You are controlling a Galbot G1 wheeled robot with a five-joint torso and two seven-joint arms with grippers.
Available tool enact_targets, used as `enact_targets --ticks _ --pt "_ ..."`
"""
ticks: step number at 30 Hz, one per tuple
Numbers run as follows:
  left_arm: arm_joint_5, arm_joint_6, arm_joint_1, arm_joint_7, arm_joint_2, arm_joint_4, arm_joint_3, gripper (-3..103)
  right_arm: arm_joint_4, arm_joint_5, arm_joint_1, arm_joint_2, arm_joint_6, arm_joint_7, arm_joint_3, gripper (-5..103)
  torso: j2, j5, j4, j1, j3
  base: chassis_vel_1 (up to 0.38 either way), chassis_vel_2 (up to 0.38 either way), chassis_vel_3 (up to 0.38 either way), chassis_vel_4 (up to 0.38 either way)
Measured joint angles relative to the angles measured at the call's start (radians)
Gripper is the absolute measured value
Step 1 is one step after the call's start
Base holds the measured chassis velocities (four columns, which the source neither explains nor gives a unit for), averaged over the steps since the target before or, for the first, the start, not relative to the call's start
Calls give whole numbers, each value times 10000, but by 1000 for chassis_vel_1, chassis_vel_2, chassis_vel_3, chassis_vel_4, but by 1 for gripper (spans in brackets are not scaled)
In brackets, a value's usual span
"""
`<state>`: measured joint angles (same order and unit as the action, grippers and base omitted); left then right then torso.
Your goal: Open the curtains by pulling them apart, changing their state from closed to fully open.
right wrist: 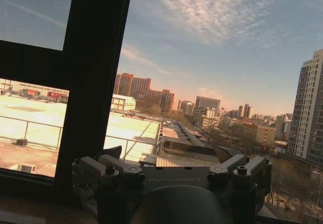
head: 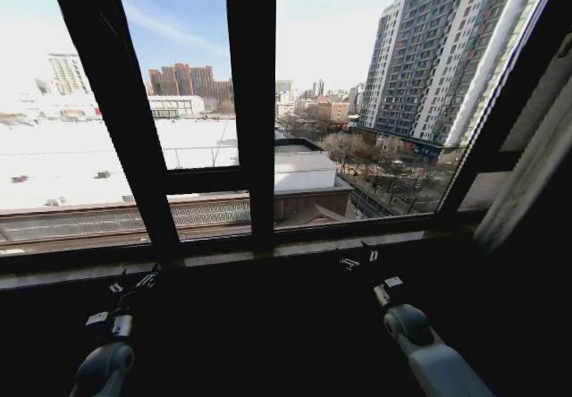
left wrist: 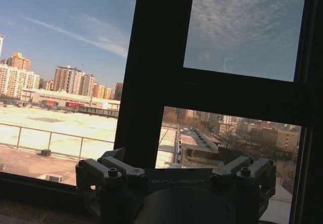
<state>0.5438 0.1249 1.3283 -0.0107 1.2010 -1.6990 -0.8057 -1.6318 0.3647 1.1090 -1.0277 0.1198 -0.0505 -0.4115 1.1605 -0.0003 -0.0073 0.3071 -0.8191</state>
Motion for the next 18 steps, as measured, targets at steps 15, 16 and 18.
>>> enact_targets --ticks 15,16,18 --pt "0 0 0 10 2 -2 3 100 0 0 0 2 0 1 -1 100 0 4 -3 -1 0 -66 -96 64 85" --pt "0 0 0 10 2 -2 3 100 0 0 0 2 0 1 -1 100 0 4 -3 -1 0 -9 -58 -16 46" --pt "0 0 0 10 1 -1 3 100 0 0 0 1 0 0 -1 100 0 0 0 -1 0 0 0 0 0"
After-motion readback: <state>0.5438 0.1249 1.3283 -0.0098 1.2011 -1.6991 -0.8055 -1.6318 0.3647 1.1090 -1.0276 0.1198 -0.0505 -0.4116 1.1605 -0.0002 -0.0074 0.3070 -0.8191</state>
